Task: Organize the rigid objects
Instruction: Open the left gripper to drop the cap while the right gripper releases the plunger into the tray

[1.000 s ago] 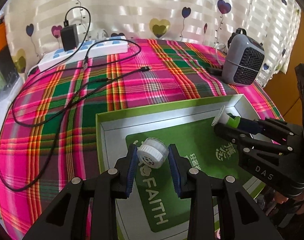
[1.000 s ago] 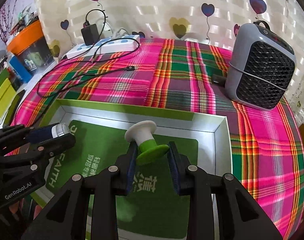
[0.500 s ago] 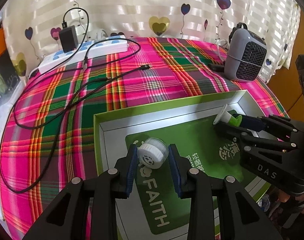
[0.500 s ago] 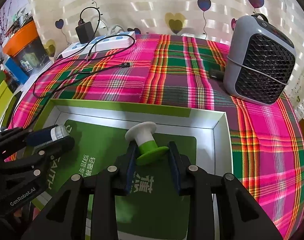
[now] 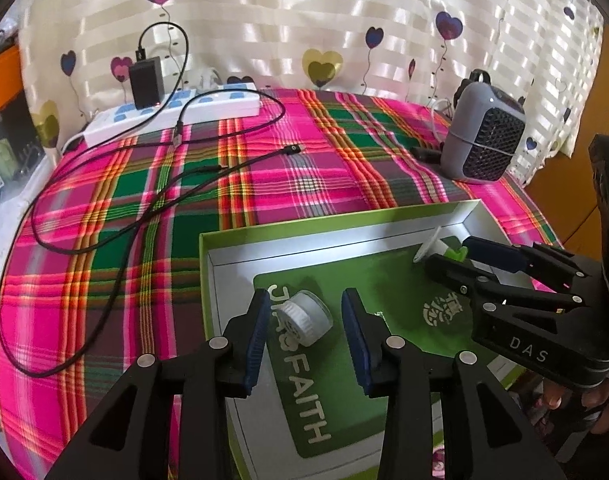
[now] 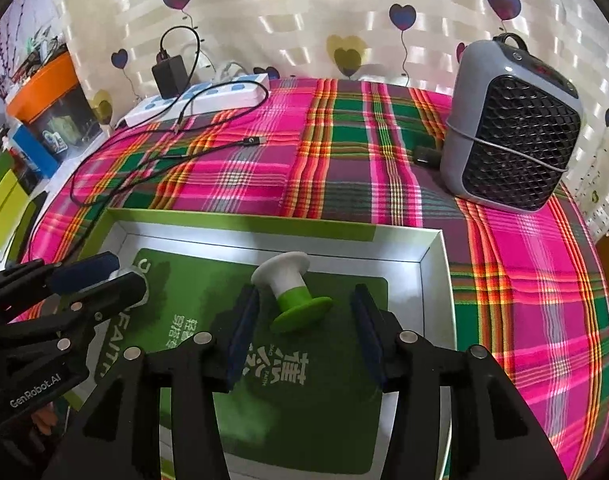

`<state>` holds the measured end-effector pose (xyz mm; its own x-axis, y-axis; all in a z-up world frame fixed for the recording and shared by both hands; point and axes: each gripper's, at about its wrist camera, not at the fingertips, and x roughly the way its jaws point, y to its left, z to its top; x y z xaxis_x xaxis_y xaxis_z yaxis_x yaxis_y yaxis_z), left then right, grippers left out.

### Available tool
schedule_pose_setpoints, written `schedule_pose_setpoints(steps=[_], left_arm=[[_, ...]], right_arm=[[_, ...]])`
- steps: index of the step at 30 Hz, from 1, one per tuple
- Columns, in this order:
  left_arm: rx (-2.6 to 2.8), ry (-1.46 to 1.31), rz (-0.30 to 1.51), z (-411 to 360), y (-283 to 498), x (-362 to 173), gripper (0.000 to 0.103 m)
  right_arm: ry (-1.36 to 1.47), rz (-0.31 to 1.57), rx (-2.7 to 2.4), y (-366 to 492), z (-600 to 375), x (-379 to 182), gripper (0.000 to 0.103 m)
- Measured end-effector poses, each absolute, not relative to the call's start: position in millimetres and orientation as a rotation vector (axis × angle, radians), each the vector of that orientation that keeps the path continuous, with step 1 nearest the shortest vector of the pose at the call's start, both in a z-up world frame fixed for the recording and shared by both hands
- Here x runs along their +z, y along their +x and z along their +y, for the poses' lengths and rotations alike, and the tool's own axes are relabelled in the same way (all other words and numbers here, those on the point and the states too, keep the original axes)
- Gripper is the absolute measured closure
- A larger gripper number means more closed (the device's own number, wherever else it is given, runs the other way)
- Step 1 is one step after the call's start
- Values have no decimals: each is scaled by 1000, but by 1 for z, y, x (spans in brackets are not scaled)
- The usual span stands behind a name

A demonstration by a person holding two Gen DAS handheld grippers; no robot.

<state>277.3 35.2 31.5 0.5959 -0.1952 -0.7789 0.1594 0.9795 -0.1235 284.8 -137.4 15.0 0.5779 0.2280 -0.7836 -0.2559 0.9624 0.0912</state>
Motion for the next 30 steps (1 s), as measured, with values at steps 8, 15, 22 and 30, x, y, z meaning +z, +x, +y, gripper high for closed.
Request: schedule_pose_setpoints(steps=[8, 15, 22, 30], left_arm=[[-198, -43, 884, 37, 255, 43, 67], [-188, -32, 863, 36, 231, 53, 67], [-178, -30, 825, 34, 196, 64, 67], [-166, -39, 806, 33, 151, 63, 67]], right_arm=[[-28, 880, 275, 267, -139, 26, 54], [-23, 861, 276, 244, -141, 34, 54], [-3, 837, 285, 215, -145, 41, 54], [8, 805, 290, 176, -150, 43, 54]])
